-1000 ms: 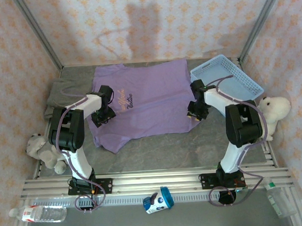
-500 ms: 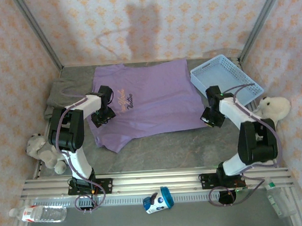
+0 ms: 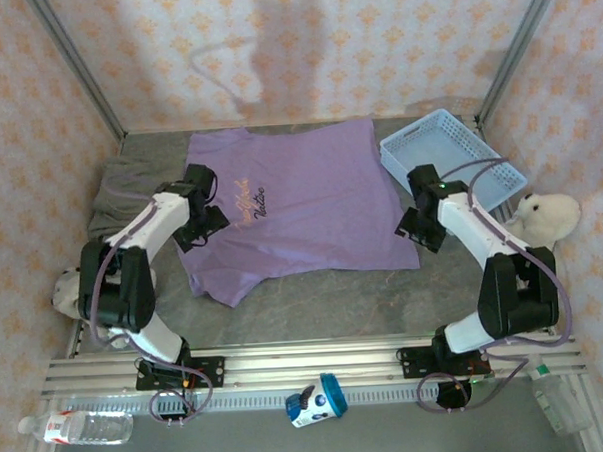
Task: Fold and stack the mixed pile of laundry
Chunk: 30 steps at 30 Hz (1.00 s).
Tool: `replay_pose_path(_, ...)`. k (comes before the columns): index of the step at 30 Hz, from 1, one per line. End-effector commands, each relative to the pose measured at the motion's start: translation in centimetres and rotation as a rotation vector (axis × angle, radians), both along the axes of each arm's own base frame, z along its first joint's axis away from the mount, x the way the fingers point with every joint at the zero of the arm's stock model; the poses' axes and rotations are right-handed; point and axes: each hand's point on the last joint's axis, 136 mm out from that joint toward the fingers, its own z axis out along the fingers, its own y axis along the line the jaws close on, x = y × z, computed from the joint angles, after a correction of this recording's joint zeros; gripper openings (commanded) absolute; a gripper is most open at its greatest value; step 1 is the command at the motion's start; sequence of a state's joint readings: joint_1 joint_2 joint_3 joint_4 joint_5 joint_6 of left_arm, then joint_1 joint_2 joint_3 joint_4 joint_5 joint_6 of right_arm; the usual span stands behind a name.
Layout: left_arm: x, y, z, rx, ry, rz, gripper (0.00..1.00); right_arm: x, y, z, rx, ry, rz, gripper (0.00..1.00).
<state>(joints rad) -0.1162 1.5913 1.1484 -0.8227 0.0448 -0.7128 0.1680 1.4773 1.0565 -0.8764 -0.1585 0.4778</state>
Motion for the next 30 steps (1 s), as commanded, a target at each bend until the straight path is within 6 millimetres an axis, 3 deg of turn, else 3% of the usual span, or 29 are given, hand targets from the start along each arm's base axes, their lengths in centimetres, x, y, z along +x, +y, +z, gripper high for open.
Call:
replay_pose_path(1, -3.7, 0.0, 1.3, 0.011, 0.050, -0.046, 0.81, 1.3, 2.5, -0.3, 0.026, -0.011, 0.070, 0.60)
replay_pose_path(4, -6.3, -1.0, 1.0, -0.037, 0.046, -0.033, 0.76, 1.4, 5.1, -1.2, 0.068, -0.014, 0.118, 0.59)
replay_pose_path(9, -9.7, -3.3, -0.9, -0.120, 0.003, 0.020, 0.53, 0.8, 6.9, -2.6, 0.093, 0.011, 0.164, 0.58)
replay_pose_path(13, -11.1, -5.5, -2.8, -0.181, -0.033, 0.022, 0.46, 0.3, 6.7, -3.1, 0.084, 0.026, 0.171, 0.58)
replay_pose_path(22, -13.0, -8.0, -6.7, -0.108, 0.044, -0.046, 0.44, -0.5, 6.1, -3.4, 0.064, 0.043, 0.176, 0.58)
replay_pose_path(28, -14.0, -10.6, -8.7, -0.160, 0.050, -0.029, 0.10, -0.7, 5.2, -3.0, 0.015, 0.043, 0.187, 0.58)
replay_pose_path(30, -14.4, -12.2, -8.8, -0.212, 0.065, -0.022, 0.05, -0.7, 4.9, -2.8, -0.005, 0.039, 0.195, 0.58)
